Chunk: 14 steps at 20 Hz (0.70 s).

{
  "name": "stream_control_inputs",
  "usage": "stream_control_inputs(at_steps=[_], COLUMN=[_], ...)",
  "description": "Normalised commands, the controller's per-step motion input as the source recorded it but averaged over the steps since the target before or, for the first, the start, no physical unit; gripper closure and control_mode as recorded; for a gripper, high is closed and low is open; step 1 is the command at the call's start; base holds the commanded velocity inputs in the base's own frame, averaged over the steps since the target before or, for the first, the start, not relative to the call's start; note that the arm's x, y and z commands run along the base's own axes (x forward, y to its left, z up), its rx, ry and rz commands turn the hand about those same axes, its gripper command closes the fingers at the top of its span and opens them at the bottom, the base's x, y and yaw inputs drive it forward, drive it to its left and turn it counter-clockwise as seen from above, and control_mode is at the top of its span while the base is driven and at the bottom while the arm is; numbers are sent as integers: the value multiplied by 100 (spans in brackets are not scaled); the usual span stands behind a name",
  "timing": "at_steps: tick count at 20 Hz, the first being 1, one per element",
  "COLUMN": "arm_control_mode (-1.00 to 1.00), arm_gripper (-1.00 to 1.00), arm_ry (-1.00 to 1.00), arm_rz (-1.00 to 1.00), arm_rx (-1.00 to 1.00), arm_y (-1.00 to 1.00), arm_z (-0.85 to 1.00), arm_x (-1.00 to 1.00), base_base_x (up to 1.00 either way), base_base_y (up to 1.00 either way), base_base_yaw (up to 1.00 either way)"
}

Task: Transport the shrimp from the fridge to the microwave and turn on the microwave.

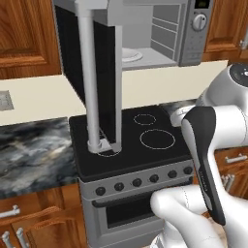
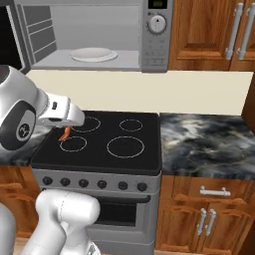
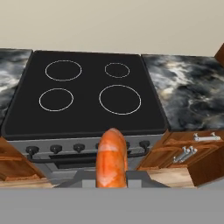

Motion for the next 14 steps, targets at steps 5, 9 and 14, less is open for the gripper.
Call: stream_control_inputs(at_steps=[5, 9, 14], arm_control_mode=[100, 100, 100], arm_gripper=[100, 100, 100], arm_ry=[0, 0, 0], arm_rz=[0, 0, 0], arm_rx=[0, 0, 0], arm_y=[0, 0, 0], arm_z=[0, 0, 0], arm_x=[0, 0, 0], base_base_x=[38, 36, 23], base_base_y=[14, 14, 11], base_base_yaw=[2, 3, 0])
